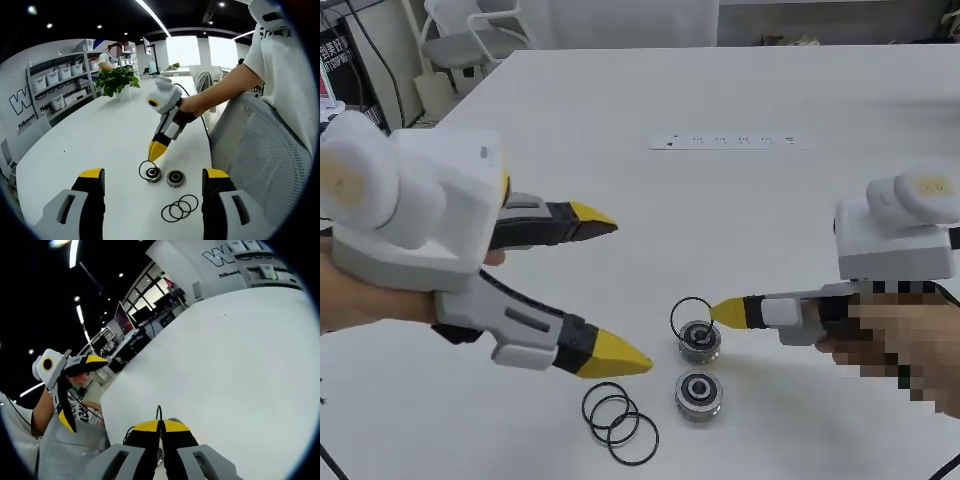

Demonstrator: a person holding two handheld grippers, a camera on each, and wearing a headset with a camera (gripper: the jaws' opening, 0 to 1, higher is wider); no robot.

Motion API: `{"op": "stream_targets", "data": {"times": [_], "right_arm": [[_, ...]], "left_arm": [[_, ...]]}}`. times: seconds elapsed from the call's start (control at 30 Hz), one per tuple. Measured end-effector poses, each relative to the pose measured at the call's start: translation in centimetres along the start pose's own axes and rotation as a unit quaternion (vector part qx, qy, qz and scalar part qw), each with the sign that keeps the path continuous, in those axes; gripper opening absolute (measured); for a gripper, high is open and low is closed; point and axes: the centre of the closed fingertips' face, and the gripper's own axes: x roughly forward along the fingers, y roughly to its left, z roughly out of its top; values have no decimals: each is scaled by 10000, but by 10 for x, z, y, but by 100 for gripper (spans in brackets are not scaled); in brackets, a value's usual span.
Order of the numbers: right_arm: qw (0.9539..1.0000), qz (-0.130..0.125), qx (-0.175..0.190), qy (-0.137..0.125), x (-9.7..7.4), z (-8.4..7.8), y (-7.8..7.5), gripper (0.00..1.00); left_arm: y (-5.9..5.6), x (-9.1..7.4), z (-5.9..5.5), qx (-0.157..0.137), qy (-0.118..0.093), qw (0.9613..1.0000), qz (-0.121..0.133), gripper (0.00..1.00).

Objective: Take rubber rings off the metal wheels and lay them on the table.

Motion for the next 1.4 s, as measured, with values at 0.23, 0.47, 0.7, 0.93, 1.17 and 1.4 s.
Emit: {"op": "stream_targets", "data": {"times": [0.23,0.47,0.7,0.93,1.17,1.4], "right_arm": [[10000,-3,0,-81,-3,4,1,0],[9999,110,-7,-124,-3,7,8,0],[9995,274,-58,-124,0,9,20,0],[9990,423,-138,-35,4,6,31,0],[9979,602,-208,82,6,2,43,0],[9955,809,-353,349,10,-8,56,0]], "left_arm": [[-12,-14,-16,-169,30,9997,183,82],[-19,-30,-39,-483,150,9979,412,82],[-24,-44,-56,-756,193,9950,629,83],[-28,-52,-69,-992,216,9917,789,83],[-39,-46,-80,-1090,319,9907,749,85],[-44,-40,-78,-1134,305,9908,672,84]]}}
